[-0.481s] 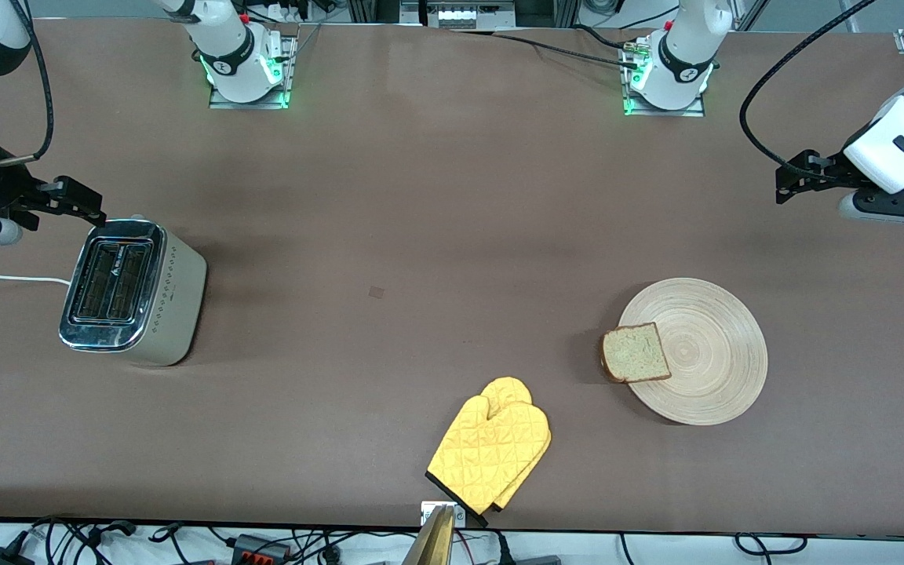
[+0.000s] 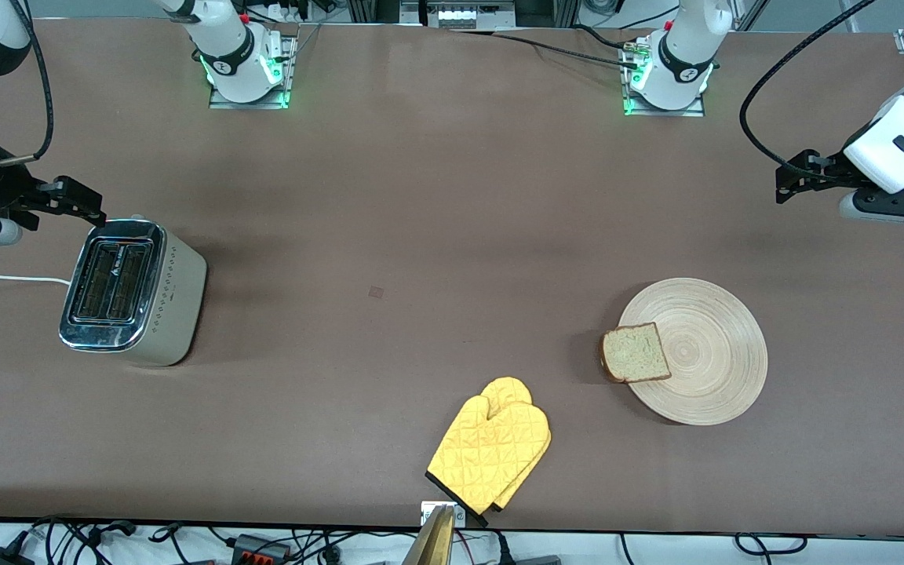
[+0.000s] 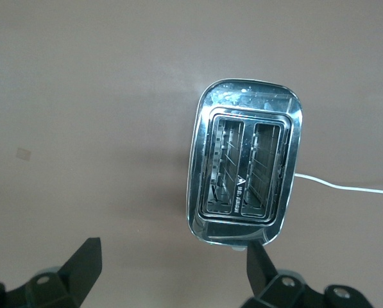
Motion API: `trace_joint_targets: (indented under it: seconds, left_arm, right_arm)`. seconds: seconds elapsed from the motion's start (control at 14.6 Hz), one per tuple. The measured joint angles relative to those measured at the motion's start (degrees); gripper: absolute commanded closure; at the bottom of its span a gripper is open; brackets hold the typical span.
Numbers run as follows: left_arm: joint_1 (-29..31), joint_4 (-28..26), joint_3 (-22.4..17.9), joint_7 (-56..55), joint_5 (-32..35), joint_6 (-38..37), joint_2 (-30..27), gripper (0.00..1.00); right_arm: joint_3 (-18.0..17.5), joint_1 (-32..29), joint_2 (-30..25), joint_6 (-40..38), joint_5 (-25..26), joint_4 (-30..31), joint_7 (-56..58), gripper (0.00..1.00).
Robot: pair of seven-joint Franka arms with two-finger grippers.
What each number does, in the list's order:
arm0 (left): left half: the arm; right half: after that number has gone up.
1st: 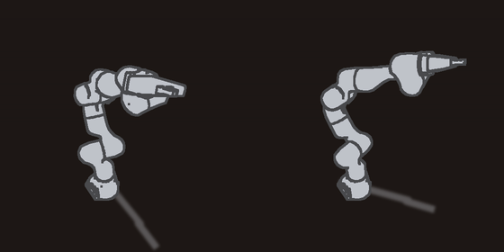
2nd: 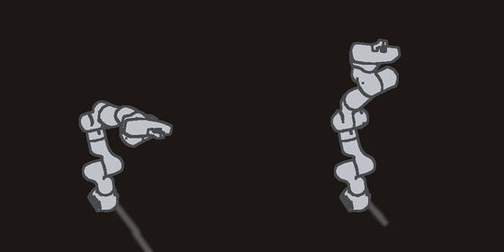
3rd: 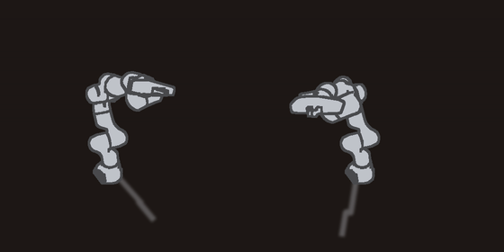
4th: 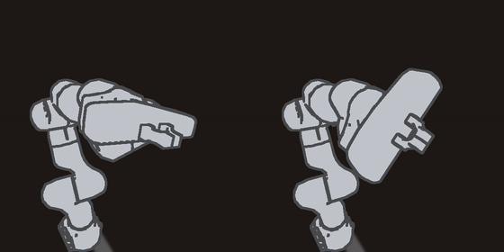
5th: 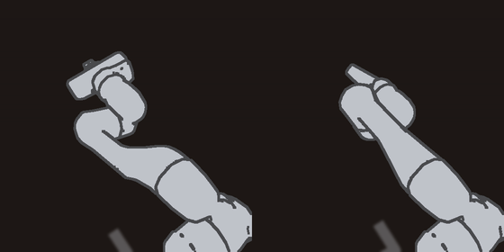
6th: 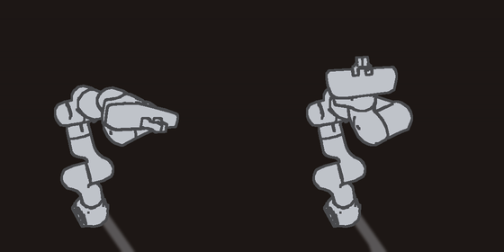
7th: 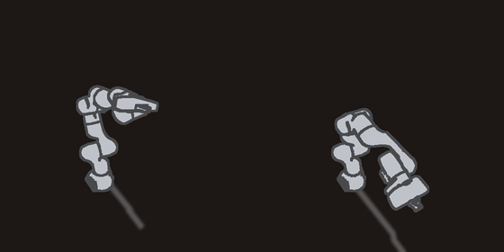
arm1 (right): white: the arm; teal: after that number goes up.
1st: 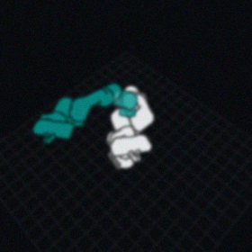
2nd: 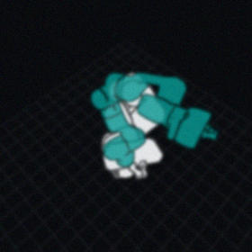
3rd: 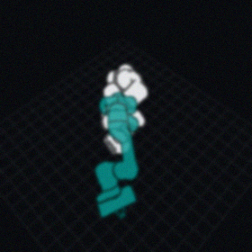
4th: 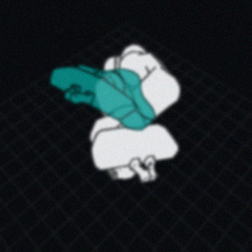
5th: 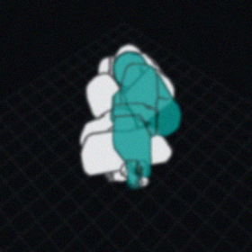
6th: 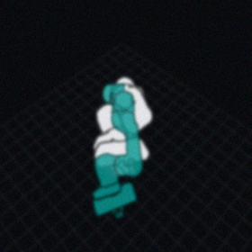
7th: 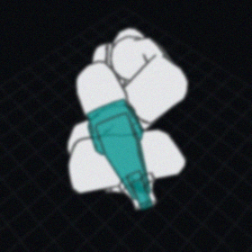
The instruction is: Move plate and put bread in toaster
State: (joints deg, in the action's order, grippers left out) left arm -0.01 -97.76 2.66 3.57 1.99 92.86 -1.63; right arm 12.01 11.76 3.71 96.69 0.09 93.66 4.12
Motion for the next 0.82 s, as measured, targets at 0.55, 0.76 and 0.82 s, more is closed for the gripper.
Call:
trace_joint_targets:
  seconds: [0.55, 0.76, 0.82]
  left_arm:
    - [0.66, 0.04, -0.49, -1.00, 0.00, -5.63, 1.51, 0.00]
    - [1.43, 1.22, -0.55, -1.00, 0.00, -5.62, 3.08, 0.00]
    - [1.88, 2.57, -0.61, -1.00, 0.00, -5.62, 4.67, 0.00]
  right_arm:
    - [0.02, -0.03, 0.00, -0.03, 0.00, -0.43, 0.00, 0.00]
    - [0.03, -0.04, 0.00, -0.04, 0.00, -0.44, 0.00, 0.00]
    - [0.03, -0.06, 0.00, -0.04, 0.00, -0.45, 0.00, 0.00]
